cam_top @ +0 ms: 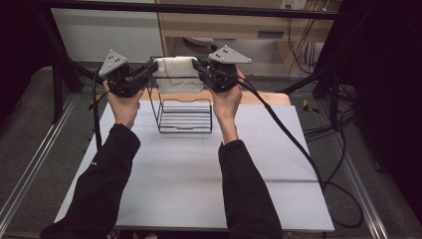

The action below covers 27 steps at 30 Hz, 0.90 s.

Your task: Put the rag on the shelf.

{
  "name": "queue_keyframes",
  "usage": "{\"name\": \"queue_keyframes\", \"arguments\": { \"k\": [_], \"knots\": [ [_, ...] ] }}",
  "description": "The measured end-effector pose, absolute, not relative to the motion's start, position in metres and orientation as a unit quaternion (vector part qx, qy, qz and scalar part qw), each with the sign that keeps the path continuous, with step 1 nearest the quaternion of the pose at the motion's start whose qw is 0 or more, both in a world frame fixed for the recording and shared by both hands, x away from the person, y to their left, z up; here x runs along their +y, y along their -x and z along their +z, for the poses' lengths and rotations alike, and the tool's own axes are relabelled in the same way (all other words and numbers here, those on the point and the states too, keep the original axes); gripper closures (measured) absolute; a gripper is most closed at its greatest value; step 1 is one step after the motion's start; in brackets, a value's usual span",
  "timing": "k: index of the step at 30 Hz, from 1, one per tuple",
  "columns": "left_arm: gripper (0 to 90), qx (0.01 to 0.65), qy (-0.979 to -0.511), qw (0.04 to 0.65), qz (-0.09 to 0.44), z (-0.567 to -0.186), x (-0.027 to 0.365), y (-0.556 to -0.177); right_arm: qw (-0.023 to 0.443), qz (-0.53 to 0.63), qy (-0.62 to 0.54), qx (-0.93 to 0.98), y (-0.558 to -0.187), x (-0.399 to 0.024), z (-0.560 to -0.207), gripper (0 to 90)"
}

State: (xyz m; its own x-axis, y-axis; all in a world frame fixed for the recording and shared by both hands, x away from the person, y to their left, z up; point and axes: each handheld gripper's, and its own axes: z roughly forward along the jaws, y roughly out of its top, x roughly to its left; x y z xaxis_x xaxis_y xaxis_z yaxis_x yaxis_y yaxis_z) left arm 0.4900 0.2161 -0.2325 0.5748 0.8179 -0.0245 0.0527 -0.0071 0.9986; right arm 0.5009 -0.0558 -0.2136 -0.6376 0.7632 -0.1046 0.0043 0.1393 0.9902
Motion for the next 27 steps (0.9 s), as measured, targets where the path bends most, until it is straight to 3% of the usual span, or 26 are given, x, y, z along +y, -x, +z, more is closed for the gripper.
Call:
{"name": "queue_keyframes", "arguments": {
  "k": [27],
  "knots": [
    [80.5, 0.341, -0.670, 0.593, 0.288, -0.258, 0.219, -0.463, 0.274, 0.581, -0.273, 0.716, -0.474, -0.067, -0.241, 77.3]
  ]
}}
